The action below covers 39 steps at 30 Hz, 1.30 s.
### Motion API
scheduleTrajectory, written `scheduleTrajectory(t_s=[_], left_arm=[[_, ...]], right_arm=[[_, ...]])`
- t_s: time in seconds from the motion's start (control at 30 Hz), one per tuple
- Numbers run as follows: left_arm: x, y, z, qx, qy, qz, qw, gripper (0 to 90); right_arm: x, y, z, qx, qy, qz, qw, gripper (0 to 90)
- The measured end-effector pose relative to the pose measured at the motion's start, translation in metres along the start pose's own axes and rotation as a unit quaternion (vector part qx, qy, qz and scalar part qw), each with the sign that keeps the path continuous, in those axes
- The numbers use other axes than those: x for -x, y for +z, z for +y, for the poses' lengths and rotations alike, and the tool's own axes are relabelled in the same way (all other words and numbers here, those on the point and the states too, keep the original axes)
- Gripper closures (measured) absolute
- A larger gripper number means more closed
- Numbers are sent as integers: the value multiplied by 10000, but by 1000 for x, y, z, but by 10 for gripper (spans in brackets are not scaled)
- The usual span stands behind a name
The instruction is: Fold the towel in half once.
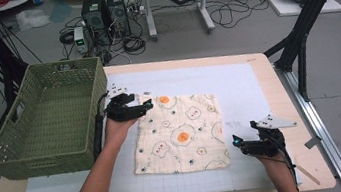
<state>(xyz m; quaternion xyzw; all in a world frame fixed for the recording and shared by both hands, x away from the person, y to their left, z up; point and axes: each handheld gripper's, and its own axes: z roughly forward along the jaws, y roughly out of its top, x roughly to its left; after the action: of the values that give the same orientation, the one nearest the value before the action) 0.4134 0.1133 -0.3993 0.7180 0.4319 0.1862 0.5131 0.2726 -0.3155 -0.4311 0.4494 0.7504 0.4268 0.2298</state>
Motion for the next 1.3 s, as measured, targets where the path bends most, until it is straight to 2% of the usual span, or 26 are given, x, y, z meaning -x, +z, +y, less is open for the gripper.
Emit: scheduleTrajectory(t_s=[0.1,0.17,0.2,0.33,0.5,0.57,0.63,0.73,0.8,0.83,0.9,0.93,0.97,1.0,1.07,1.1,1.13,1.2,1.3], left_arm=[[-9,16,5,-168,-129,117,9997,231],[-15,22,6,-153,-173,177,9996,247],[-18,28,7,-266,-228,221,9991,248],[-28,42,9,-397,-260,377,9982,255],[-36,59,3,-743,-233,557,9954,257],[-38,65,-1,-875,-190,623,9940,267],[-38,71,-4,-1016,-60,706,9923,286],[-39,77,-8,-1136,-31,769,9905,310],[-40,78,-11,-1245,3,729,9895,348],[-39,79,-12,-1242,99,739,9894,370],[-37,79,-12,-1303,325,816,9876,401],[-37,79,-12,-1306,372,824,9873,421],[-38,77,-11,-1312,408,765,9876,466],[-38,76,-11,-1304,448,681,9881,569],[-35,75,-11,-1333,632,560,9875,763],[-33,76,-10,-1359,771,596,9859,815],[-32,75,-10,-1376,822,613,9852,832],[-31,74,-9,-1343,741,616,9862,839],[-33,70,-7,-1220,556,559,9894,843]], right_arm=[[1,-1,-1,6,65,10,10000,131],[3,-1,-1,18,66,16,10000,131],[3,-1,-1,9,101,16,9999,132],[5,0,-2,-11,127,24,9999,132],[6,0,-3,-4,164,30,9999,132],[6,0,-3,4,148,41,9999,132],[5,0,-2,1,157,46,9999,133],[5,-1,-3,12,178,64,9998,132],[6,-1,-4,2,177,64,9998,132],[6,-1,-4,-7,200,61,9998,132],[6,0,-4,4,191,55,9998,132],[6,0,-4,-8,205,57,9998,133],[7,0,-4,-6,192,57,9998,133],[7,1,-4,-18,192,51,9998,133],[6,3,-3,-54,190,63,9998,134],[6,4,-3,-55,169,61,9998,134],[5,6,-2,-80,141,66,9998,135],[5,8,0,-91,104,62,9999,135],[8,14,10,-84,139,114,9998,133]])
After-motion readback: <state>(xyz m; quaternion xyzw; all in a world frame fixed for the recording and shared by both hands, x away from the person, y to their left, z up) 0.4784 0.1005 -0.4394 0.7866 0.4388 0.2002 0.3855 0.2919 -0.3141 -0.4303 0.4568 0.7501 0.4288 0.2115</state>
